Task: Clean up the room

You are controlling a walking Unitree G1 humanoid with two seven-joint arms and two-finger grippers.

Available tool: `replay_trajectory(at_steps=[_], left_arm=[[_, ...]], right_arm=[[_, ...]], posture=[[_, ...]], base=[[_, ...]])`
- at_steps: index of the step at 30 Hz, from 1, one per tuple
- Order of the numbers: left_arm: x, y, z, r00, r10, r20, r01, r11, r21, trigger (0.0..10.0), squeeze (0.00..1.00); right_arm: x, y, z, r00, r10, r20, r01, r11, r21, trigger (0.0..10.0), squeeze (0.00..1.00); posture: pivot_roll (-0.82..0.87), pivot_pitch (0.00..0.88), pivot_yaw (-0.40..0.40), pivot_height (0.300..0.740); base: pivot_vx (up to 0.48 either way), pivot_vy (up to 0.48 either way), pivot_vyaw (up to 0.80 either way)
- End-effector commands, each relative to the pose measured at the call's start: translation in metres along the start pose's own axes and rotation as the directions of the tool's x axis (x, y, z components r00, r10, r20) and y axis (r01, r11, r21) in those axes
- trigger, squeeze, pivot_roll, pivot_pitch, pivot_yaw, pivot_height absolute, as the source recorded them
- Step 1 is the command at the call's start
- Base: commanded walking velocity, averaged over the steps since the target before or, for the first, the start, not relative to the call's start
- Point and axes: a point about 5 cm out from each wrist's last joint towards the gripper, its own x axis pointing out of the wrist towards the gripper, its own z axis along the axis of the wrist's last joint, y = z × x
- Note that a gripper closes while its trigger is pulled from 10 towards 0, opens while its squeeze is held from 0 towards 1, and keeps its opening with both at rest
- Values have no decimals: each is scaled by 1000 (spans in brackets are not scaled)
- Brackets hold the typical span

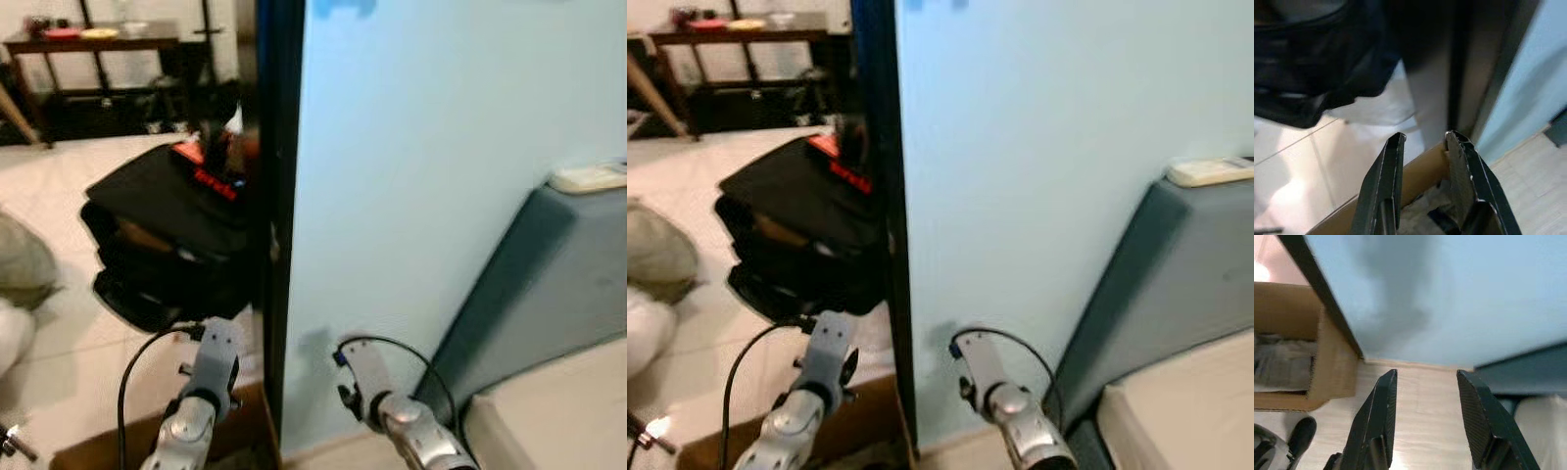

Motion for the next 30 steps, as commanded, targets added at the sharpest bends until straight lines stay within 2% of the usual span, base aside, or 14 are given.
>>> replay_trajectory(at_steps=[1, 7, 12, 29, 30], left_arm=[[-1, -1, 3, 999, -14, 28, 14, 1000, -2, 10000, 0], [-4, -3, 4, 998, -38, 53, 38, 999, 13, 10000, 0], [-5, -1, 8, 996, 0, 94, -2, 1000, 20, 10000, 0], [-3, 3, 11, 993, 9, 118, -8, 1000, -9, 10000, 0], [-4, 3, 10, 994, 6, 106, -7, 1000, 9, 10000, 0]], right_arm=[[-1, 3, -1, 1000, 3, -3, -3, 1000, -1, 10000, 0], [-2, -6, -3, 998, -51, 24, 52, 999, -17, 10000, 0], [-5, -11, -5, 996, -88, 27, 88, 996, 10, 10000, 0], [-5, -15, -1, 988, -145, 60, 141, 988, 61, 10000, 0], [-5, -15, -1, 988, -145, 59, 141, 988, 62, 10000, 0]], posture=[[66, 22, -41, 740], [66, 14, -36, 740], [60, 9, -31, 740], [63, 0, -25, 740], [63, 0, -25, 740]], base=[[0, 0, -800], [0, 0, -800], [0, 0, -800], [0, 0, -800], [0, 0, -800]])
